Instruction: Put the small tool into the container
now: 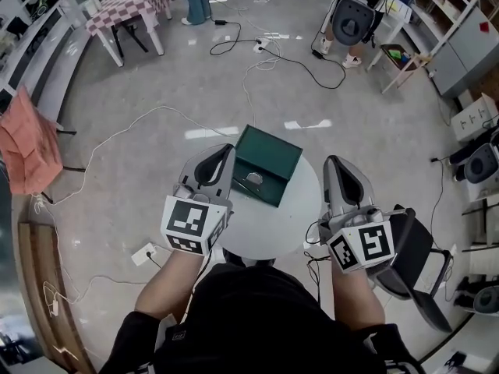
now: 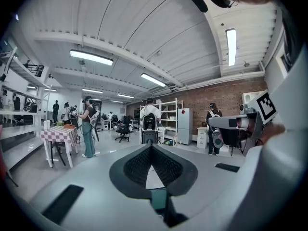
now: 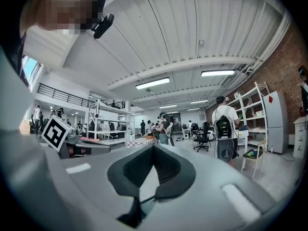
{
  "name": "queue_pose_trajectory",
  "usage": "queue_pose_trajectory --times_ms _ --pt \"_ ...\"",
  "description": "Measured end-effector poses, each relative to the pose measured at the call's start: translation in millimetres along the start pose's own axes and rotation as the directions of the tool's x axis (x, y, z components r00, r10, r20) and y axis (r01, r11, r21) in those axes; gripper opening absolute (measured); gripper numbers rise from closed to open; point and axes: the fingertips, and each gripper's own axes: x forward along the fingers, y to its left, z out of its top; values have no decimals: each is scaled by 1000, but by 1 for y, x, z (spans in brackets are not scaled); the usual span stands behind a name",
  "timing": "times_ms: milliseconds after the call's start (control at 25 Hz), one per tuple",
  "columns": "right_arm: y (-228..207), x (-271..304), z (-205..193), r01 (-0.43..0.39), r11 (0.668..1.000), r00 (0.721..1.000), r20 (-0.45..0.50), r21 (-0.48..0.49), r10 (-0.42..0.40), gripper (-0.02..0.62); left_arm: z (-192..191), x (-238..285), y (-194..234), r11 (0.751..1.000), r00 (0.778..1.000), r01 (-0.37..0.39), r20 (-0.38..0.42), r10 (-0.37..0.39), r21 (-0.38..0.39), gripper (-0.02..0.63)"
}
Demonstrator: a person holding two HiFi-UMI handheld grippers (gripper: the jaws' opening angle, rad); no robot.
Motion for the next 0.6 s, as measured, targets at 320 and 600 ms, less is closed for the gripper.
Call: queue_pose_trajectory --times_ms 320,600 --pt "3 7 -8 -4 1000 1000 -13 -17 3 9 -7 -2 11 1000 1000 -15 -14 15 -7 3" --pt "8 11 -15 -12 1000 1000 -25 -28 11 9 -12 -4 14 1000 1000 -8 -20 8 -12 3"
